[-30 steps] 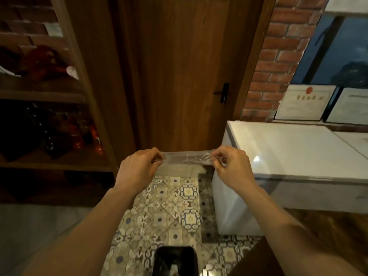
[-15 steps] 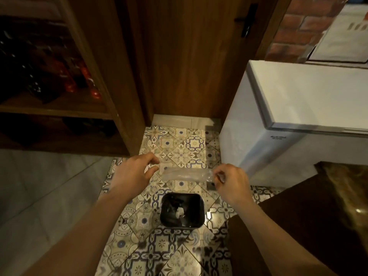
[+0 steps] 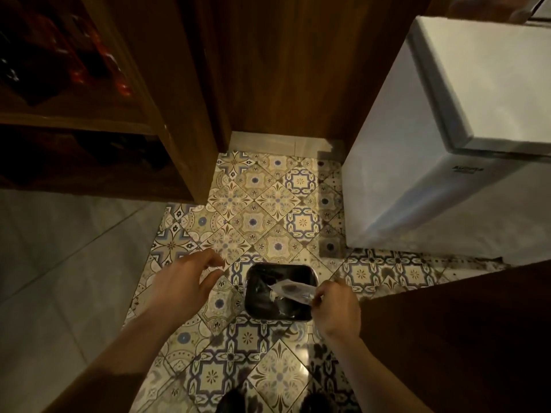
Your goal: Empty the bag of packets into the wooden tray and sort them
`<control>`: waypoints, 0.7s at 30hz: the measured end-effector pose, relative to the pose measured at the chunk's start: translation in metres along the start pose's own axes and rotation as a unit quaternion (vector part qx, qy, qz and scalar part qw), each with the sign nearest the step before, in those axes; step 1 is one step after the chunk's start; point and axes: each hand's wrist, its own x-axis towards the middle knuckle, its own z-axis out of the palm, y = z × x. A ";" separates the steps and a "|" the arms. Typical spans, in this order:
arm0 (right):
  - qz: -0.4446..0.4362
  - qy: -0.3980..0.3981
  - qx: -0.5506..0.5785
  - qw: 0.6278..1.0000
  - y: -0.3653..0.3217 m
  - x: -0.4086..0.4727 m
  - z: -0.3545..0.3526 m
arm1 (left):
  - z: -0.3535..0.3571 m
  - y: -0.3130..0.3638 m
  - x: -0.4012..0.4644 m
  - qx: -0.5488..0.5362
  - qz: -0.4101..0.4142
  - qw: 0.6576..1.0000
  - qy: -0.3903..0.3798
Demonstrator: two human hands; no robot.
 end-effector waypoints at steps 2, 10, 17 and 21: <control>0.009 -0.006 0.004 1.000 0.000 0.007 0.018 | 0.009 -0.010 0.006 -0.003 -0.009 1.000 -0.010; -0.013 -0.079 0.067 0.995 -0.006 0.021 0.035 | 0.027 -0.026 0.020 -0.020 -0.005 1.000 -0.022; -0.038 -0.129 0.087 0.987 -0.005 0.020 0.022 | 0.022 -0.025 0.030 -0.029 -0.002 0.999 -0.029; -0.082 -0.149 0.075 0.982 -0.015 0.018 -0.009 | 0.012 -0.017 0.030 0.012 0.020 0.998 -0.058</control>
